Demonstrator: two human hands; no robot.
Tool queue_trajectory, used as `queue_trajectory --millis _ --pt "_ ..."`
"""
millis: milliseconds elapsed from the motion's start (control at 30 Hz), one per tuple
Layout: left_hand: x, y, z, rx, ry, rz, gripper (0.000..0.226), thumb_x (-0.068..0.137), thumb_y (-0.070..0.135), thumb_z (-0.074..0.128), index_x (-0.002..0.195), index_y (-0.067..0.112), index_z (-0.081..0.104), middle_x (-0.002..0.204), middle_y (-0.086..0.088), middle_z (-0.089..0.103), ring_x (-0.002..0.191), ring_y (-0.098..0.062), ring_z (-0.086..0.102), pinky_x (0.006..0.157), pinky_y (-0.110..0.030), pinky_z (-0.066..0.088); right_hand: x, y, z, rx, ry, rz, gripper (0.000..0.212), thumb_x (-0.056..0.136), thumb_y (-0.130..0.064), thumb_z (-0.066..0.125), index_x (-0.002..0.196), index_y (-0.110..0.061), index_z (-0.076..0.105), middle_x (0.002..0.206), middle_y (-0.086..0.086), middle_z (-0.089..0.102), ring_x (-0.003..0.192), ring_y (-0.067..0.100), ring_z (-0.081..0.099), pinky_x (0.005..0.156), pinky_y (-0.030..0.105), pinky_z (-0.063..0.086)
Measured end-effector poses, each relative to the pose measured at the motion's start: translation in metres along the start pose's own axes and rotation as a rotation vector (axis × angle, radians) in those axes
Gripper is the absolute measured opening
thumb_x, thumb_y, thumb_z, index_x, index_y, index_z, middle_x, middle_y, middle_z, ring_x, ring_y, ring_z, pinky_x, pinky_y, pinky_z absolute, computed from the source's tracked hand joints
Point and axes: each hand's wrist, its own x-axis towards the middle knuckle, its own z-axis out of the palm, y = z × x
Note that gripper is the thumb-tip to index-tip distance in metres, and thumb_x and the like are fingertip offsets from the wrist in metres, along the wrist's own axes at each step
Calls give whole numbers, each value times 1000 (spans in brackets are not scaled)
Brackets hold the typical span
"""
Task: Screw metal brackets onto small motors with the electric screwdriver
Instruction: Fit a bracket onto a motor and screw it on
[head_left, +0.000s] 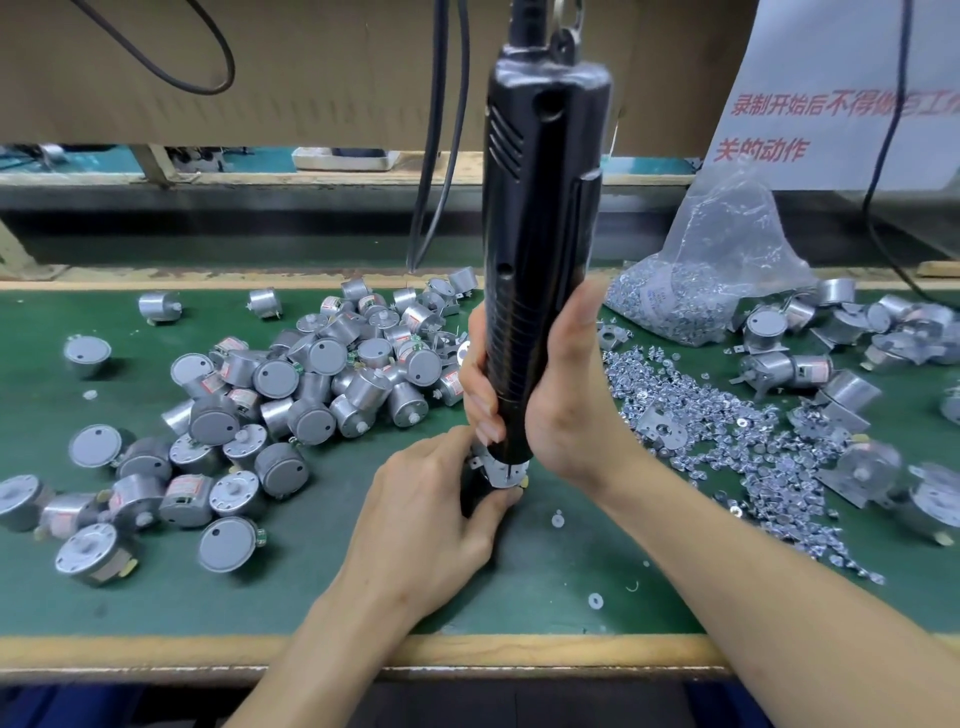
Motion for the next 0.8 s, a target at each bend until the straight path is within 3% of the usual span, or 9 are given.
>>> queue_trajectory --millis 100,233,367,433,533,600,700,800 --pt "0 2 -2 7 3 -7 39 79 34 78 81 33 39 59 21 37 60 -11 35 56 -29 32 -3 0 3 -10 49 -38 79 63 -99 41 66 -21 51 49 3 46 34 21 39 38 39 32" --pt "0 1 -2 15 -6 -23 31 79 37 77 83 27 48 59 17 40 61 -17 43 57 -32 36 -4 -1 6 -8 117 -71 78 64 -97 43 65 -20 53 48 2 45 35 20 38 39 36 33" --pt "0 0 -2 11 -9 -23 27 80 39 76 95 23 61 77 12 63 74 -21 59 64 -34 45 -7 -1 10 -124 227 -121 91 71 -95 39 66 -4 47 48 6 46 37 23 42 37 41 34" --pt "-1 0 -2 8 -8 -28 30 81 40 76 101 23 62 86 10 69 80 -21 62 68 -34 47 -10 0 12 -181 304 -143 94 75 -93 39 73 1 47 52 5 51 39 20 47 39 34 37" --pt "-1 -2 -1 9 -9 -51 32 79 40 73 106 26 62 90 10 71 83 -20 65 69 -32 47 -22 9 10 -333 364 -154 72 82 -85 42 84 -14 51 62 1 60 50 15 58 51 32 47" --pt "-2 -2 -1 12 -16 -49 35 78 39 74 109 27 62 95 12 72 87 -17 65 71 -27 45 -38 15 4 -475 398 -97 63 85 -83 39 96 -23 57 79 -4 71 71 11 70 67 35 57" --pt "-2 -2 0 48 -7 -22 42 79 43 77 115 28 62 105 15 69 99 -11 62 81 -23 45 -64 15 -11 -560 531 -33 60 95 -72 37 122 -23 62 106 -14 73 103 2 70 90 23 55" --pt "-1 -1 -1 85 41 22 46 78 42 79 118 28 63 105 15 68 101 -10 61 83 -23 45 -89 8 -18 -562 606 20 39 103 -49 49 122 -20 66 111 -16 73 107 -5 67 91 11 50"
